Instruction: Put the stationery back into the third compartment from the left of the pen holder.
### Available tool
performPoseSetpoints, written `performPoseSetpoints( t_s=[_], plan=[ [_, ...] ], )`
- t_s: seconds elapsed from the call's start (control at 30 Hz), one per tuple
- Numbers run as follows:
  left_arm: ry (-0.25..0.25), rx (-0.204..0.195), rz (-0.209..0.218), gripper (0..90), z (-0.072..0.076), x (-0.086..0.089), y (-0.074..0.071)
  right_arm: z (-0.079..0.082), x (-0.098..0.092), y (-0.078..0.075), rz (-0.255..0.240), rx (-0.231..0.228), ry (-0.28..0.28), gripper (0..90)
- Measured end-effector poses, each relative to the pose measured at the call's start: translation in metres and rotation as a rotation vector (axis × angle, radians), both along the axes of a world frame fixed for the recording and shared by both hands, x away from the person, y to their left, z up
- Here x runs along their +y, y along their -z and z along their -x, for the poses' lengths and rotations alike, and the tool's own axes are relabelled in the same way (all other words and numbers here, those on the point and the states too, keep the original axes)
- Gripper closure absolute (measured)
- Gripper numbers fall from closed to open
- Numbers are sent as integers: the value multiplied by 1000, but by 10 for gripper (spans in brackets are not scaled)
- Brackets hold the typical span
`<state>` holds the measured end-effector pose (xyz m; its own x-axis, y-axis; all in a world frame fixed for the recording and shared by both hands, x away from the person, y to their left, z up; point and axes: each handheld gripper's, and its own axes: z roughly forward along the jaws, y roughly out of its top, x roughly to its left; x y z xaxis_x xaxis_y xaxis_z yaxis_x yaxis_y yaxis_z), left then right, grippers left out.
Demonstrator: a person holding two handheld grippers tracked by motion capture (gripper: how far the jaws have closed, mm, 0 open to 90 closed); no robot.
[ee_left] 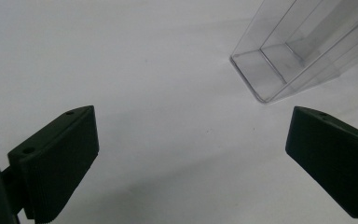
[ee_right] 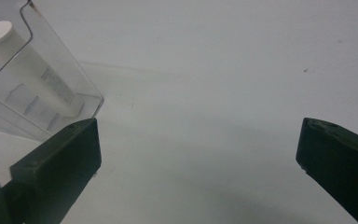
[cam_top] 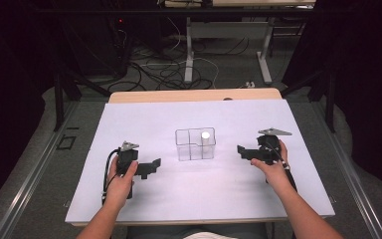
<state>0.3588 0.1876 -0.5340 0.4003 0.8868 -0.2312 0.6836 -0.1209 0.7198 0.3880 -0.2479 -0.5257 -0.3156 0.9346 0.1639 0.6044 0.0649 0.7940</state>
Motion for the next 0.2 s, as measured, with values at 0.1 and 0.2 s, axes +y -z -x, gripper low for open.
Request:
performPoseSetpoints(
  t_s=[0.1, 0.2],
  plan=[
    [-3, -1, -2, 25, -1, 1, 0, 0, -2, 1, -7, 8, 14, 0],
    [-5, -1, -1, 25, -1, 2, 0, -1, -5, 2, -7, 12, 23, 0]
  ],
)
